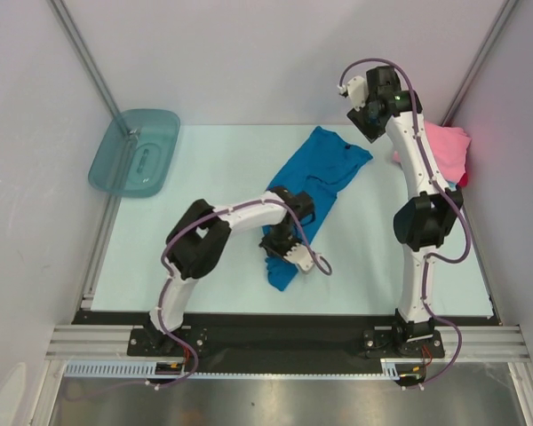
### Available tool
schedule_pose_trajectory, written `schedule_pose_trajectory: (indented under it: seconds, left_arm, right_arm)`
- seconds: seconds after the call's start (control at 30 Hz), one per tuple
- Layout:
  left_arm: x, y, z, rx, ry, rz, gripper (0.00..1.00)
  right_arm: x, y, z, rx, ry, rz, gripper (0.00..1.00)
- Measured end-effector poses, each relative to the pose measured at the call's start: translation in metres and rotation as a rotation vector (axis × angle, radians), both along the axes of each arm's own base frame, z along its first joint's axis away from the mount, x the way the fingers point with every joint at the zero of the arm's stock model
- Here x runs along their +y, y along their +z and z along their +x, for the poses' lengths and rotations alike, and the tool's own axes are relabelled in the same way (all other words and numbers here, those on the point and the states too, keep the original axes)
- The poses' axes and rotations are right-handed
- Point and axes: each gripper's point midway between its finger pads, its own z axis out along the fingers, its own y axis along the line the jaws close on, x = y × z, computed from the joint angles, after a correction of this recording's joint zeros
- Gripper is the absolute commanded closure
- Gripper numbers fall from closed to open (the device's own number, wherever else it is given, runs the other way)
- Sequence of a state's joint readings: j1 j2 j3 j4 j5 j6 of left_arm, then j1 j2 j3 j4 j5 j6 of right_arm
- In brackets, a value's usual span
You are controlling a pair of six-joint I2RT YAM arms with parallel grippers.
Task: Fold and stack the t-shirts
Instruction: Fold the tshirt
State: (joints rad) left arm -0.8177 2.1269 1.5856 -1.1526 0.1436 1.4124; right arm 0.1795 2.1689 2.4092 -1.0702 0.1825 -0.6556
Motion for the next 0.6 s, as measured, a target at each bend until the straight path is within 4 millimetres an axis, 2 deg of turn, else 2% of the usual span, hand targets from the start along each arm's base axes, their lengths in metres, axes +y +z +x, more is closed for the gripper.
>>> schedule_pose_trajectory:
  seconds: [0.2,0.37,0.47,0.53,0.6]
  left_arm:
    - [-0.078,0.002,-0.039,0.06,-0.131,-0.121,1.0]
    - [-0.126,0.004,-0.064,0.06,-0.213,-0.246,1.0]
    - [-0.137,0.005,-0.066,0.041,-0.194,-0.264,1.0]
    - [-0.134,0.005,-0.063,0.035,-0.142,-0.246,1.0]
    - [-0.119,0.005,-0.052,0.03,-0.04,-0.205,1.0]
  right_arm:
    - [0.02,-0.011,-0.019,0.073,0.053,0.085,0.52]
    - [0.034,-0.011,-0.036,0.108,0.077,0.158,0.52]
    - [0.039,-0.007,-0.045,0.111,0.082,0.191,0.52]
    - [0.042,-0.006,-0.053,0.12,0.088,0.209,0.52]
    - [0.045,-0.009,-0.061,0.134,0.092,0.226,0.52]
